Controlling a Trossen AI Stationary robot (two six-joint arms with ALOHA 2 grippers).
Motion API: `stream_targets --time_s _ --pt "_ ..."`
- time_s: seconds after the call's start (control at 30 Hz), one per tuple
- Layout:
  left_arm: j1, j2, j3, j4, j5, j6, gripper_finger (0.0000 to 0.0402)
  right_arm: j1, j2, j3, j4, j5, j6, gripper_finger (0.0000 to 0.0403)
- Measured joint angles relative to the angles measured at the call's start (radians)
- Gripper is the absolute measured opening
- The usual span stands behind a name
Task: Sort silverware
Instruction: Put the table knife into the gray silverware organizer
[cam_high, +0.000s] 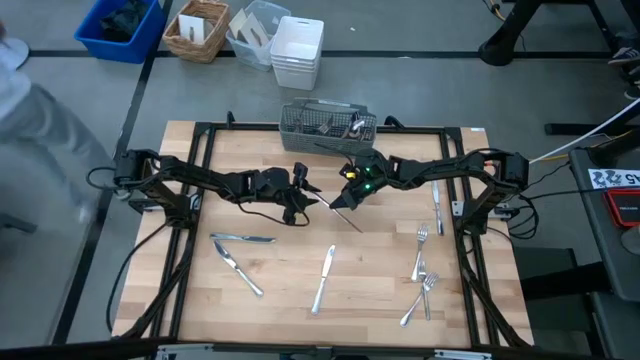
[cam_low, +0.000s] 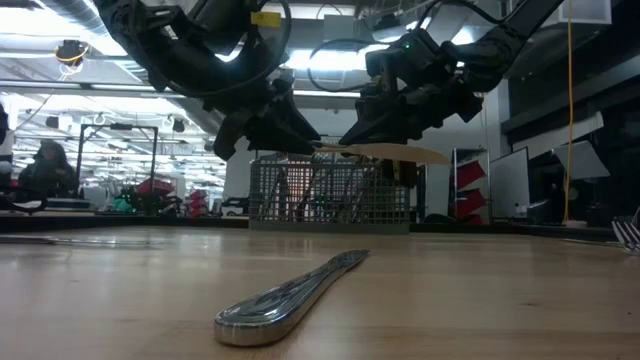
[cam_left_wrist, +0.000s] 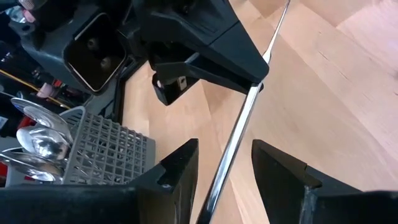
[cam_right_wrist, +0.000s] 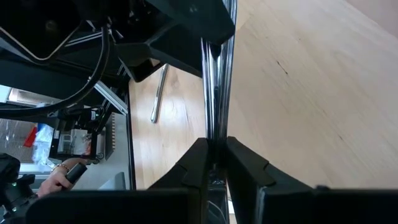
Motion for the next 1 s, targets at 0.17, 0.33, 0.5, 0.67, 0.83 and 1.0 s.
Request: stream_targets --time_s 0.17,0.33,0.5,0.67,0.83,1.0 --pt "0.0 0.0 0.0 -0.001 0.0 -0.002 0.0131 0.0 0.0 0.0 0.0 0.0 0.0 0.0048" --pt "0.0 0.0 0.0 -0.013 0.0 -0.002 0.0098 0.0 0.0 0.0 -0.001 0.0 0.001 0.0048" --pt "0.0 0.0 0.0 -0.021 0.0 -0.002 0.0063 0.0 0.0 0.0 -0.002 0.0 0.001 0.0048" --pt "-0.001 0.0 0.0 -0.04 0.004 0.011 0.0026 0.0 0.0 0.0 -0.002 0.0 0.0 0.0048" --pt "-0.001 0.0 -0.001 -0.048 0.005 0.009 0.0013 -0.001 0.0 0.0 -0.002 0.001 0.0 0.0048" --pt "-0.001 0.0 -0.001 -0.049 0.004 -0.003 0.0014 0.0 0.0 0.0 -0.002 0.003 -0.003 0.0048"
